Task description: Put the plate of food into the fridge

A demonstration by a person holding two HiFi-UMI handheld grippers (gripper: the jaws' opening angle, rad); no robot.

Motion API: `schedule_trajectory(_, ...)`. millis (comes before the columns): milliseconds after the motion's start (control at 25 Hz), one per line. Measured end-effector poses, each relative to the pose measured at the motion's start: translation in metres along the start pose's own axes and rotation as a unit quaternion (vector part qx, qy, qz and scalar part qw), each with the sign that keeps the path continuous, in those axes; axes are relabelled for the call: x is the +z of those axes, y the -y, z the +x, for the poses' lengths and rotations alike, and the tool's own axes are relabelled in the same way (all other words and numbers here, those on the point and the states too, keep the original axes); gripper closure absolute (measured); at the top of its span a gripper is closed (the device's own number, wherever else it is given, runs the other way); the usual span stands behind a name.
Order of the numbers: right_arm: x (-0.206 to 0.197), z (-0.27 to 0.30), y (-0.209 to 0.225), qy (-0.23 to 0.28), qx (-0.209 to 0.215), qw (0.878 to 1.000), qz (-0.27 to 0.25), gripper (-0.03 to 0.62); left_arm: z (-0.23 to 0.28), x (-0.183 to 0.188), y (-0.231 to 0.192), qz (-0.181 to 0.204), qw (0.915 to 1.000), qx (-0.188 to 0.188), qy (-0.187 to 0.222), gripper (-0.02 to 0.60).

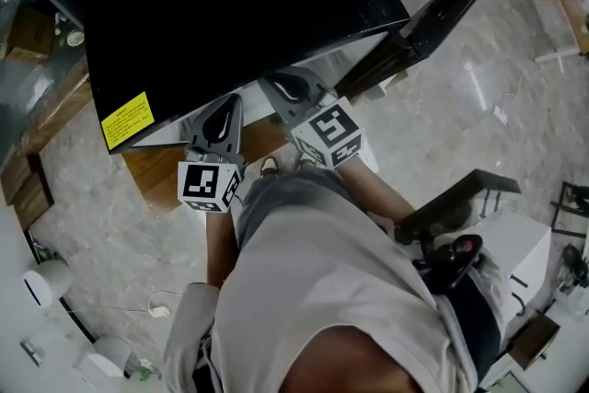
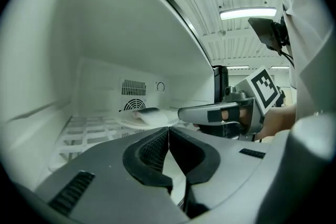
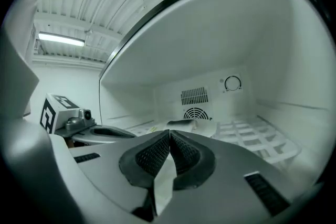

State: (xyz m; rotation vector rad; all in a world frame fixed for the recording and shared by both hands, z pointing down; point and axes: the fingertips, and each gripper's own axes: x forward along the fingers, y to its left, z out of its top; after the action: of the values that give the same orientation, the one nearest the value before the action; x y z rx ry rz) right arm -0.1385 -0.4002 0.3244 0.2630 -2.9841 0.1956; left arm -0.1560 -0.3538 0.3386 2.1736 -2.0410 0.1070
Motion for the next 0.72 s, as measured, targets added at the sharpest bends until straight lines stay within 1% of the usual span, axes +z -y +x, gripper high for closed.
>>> schedule_trajectory(80,0.004,-0.006,0.003,0.013,-0.006,1.0,-0.002,0.574,-0.007,-0.002,-0.003,-0.003,0.9998,0.019,0.008,0.561)
schedule_trajectory(200,0.005,-0.015,0.001,0.028,0.002,1.0,-0.013,0.574,-0.017,-0.009,-0.003,0.0,0.999,0.039,0.024,0.561)
schedule_trajectory(240,0.003,-0.018,-0.002,0.033,0.011,0.999,-0.023,0.575,-0.021,-0.014,-0.001,0.002,0.9987,0.046,0.022,0.561)
schedule_trajectory(320,-0.007,-0.024,-0.012,0.044,0.033,0.998,-0.043,0.576,-0.032,-0.029,0.009,-0.003,0.998,0.064,0.002,0.561)
schedule_trajectory(400,-0.025,-0.033,-0.017,0.039,0.047,0.997,-0.054,0.576,-0.038,-0.048,0.024,-0.015,0.9971,0.073,-0.016,0.561)
schedule_trajectory(520,-0.05,-0.043,-0.022,0.024,0.057,0.996,-0.067,0.577,-0.055,-0.071,0.041,-0.025,0.9956,0.088,-0.022,0.561)
schedule_trajectory(640,-0.06,-0.048,-0.024,0.012,0.063,0.996,-0.068,0.577,-0.075,-0.071,0.046,-0.026,0.9915,0.127,-0.002,0.561)
schedule_trajectory(720,-0.064,-0.051,-0.016,0.011,0.058,0.996,-0.069,0.577,-0.077,-0.073,0.049,-0.027,0.9893,0.143,0.009,0.561)
